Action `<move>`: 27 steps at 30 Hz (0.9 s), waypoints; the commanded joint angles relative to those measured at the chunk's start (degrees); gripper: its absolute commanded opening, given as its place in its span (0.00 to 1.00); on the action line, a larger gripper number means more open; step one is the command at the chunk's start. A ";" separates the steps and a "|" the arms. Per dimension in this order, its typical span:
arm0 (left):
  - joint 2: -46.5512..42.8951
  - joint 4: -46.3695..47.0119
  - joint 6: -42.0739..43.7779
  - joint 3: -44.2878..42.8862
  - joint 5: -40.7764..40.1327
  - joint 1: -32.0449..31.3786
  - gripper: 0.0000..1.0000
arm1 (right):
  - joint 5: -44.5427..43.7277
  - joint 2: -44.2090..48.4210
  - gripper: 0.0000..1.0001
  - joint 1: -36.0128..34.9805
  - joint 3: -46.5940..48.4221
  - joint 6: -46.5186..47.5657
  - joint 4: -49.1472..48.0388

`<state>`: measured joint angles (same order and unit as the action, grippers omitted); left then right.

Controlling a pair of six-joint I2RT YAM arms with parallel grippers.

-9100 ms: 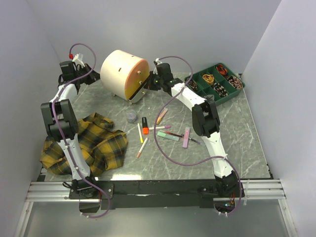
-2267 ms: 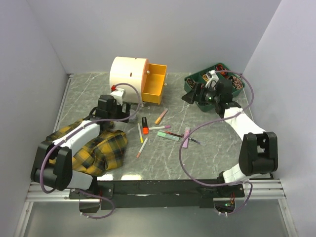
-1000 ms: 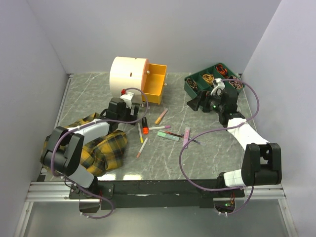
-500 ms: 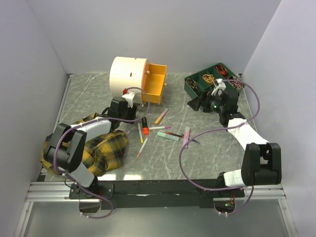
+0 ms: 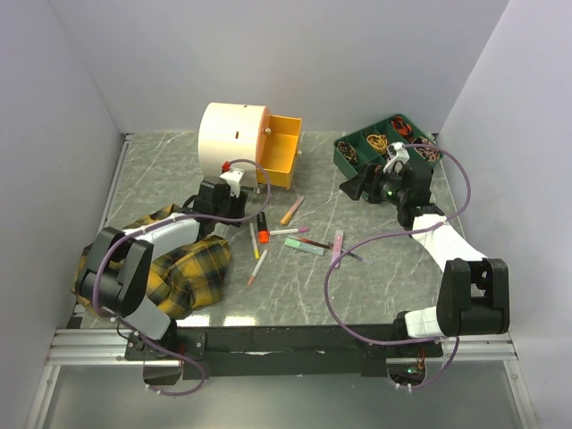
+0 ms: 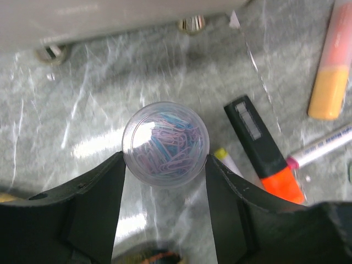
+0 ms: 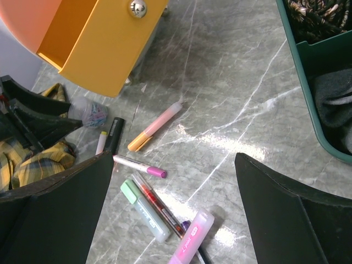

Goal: Sort the stationery into containers
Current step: Pick up the stationery from the center of the board.

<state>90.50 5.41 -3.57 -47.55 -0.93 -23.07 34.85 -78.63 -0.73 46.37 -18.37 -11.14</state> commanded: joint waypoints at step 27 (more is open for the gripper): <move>-20.02 -11.21 10.51 -12.20 19.03 -5.49 0.01 | -0.31 -1.26 1.00 0.47 1.62 1.06 -2.40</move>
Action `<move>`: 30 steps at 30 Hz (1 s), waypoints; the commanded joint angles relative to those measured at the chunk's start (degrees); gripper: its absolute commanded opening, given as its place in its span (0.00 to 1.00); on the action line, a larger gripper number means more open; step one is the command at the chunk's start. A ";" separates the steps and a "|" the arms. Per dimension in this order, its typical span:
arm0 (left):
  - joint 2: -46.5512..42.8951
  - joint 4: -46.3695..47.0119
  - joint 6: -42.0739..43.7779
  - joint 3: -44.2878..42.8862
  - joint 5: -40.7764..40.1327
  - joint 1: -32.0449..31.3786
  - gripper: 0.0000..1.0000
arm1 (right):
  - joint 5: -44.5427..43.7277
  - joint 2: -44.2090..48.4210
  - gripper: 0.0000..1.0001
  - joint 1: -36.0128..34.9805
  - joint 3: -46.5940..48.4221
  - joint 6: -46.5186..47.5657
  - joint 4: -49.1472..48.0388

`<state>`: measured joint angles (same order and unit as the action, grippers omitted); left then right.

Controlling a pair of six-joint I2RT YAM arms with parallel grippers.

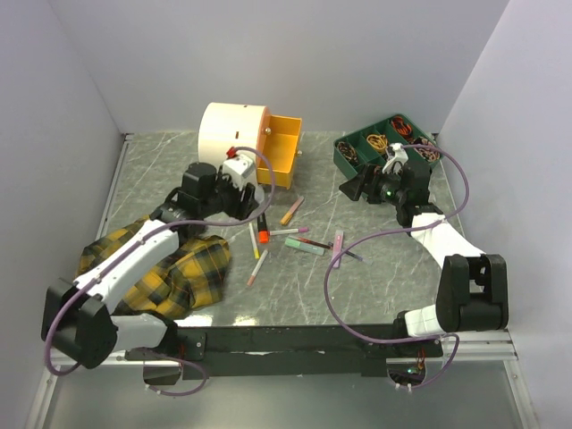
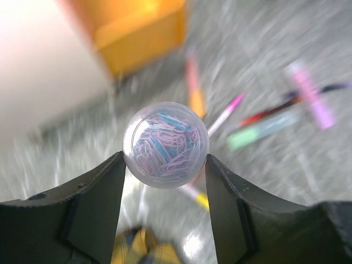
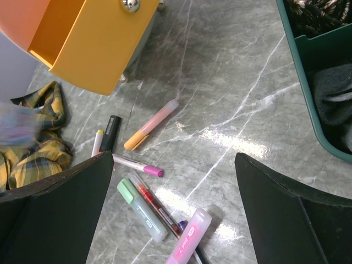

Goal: Sort the stationery into containers
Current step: Pick up the stationery from the center of the board, then place the stationery in the drawer.

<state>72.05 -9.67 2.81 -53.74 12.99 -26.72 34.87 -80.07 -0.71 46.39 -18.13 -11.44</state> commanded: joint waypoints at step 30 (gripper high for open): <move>33.15 -1.23 8.18 -46.29 -8.07 -2.64 0.04 | 0.19 -0.70 1.00 0.36 2.65 -0.24 -2.62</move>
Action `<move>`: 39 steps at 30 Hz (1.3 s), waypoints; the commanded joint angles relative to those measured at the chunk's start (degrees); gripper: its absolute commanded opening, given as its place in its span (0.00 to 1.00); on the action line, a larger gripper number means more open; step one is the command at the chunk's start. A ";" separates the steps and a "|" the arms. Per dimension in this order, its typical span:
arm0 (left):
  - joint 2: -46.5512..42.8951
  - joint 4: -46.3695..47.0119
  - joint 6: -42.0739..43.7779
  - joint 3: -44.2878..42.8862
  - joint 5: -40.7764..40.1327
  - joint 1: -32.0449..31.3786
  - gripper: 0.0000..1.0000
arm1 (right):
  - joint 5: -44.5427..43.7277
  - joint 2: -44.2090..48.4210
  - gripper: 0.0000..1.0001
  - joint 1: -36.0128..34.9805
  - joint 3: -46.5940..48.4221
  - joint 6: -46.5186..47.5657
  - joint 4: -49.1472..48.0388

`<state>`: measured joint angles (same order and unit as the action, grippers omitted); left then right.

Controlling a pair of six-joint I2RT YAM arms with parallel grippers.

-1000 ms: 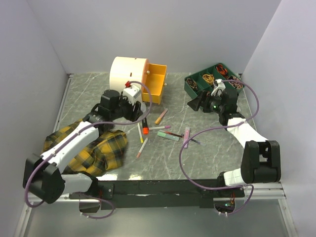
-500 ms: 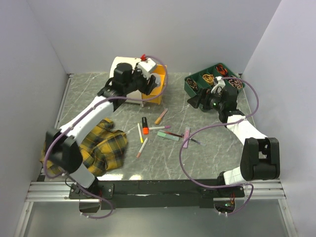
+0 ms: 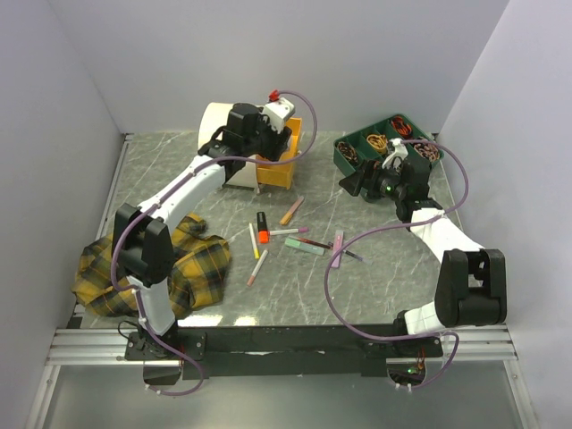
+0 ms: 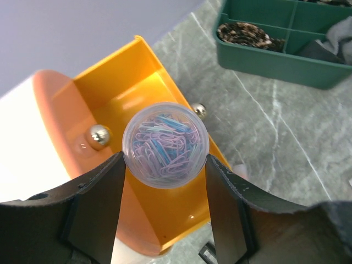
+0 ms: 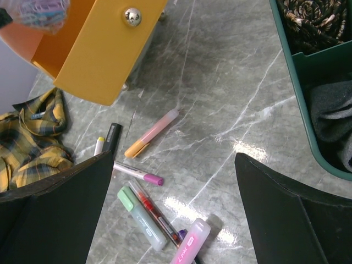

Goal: Sort the stationery into containers
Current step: Place the stationery in the drawer, then close the drawer in the storage box.

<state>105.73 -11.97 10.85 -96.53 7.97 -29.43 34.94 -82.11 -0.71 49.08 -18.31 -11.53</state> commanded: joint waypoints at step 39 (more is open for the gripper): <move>-5.53 8.44 4.97 -7.80 -15.87 0.24 0.83 | 3.47 -7.18 0.93 0.97 6.90 -5.16 -4.82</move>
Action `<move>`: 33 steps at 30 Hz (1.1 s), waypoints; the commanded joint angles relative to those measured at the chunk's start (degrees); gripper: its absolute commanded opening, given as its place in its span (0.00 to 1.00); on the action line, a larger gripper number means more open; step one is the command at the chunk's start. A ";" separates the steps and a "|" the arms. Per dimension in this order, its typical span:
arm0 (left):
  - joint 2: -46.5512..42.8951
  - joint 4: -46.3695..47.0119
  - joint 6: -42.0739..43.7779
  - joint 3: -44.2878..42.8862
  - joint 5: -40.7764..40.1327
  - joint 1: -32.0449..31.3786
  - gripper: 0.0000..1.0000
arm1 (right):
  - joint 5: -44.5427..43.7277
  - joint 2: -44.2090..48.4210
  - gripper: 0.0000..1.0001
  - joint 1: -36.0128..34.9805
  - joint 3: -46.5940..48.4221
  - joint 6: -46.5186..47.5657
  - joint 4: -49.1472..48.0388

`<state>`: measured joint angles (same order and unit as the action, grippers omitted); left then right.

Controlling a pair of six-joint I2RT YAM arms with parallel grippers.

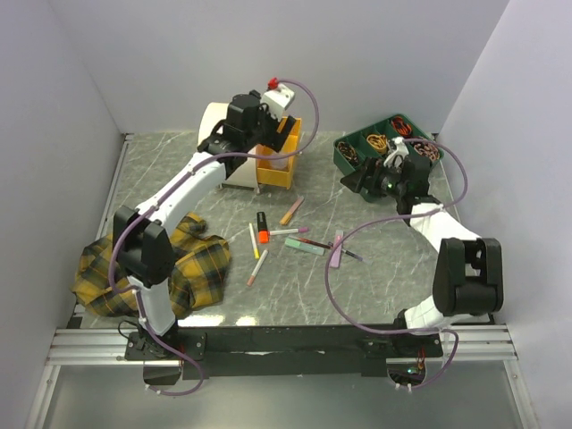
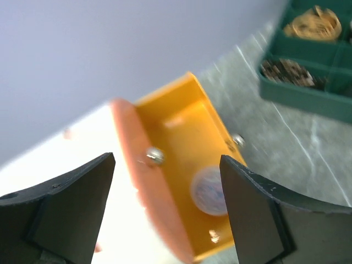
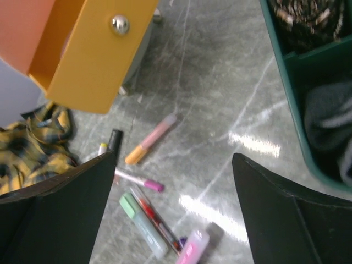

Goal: Sort the stationery into containers
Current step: Close the drawer in the storage box.

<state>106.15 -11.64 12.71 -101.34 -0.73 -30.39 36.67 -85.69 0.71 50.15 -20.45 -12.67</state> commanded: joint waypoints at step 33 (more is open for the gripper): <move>8.46 8.48 -13.33 -2.98 15.75 30.22 0.01 | -5.73 -41.39 0.00 -17.76 59.43 -5.92 12.23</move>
<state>114.17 -5.17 -2.35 -102.43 6.63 0.51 32.08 -125.82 -14.76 103.88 -26.72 -1.21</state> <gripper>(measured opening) 0.015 0.007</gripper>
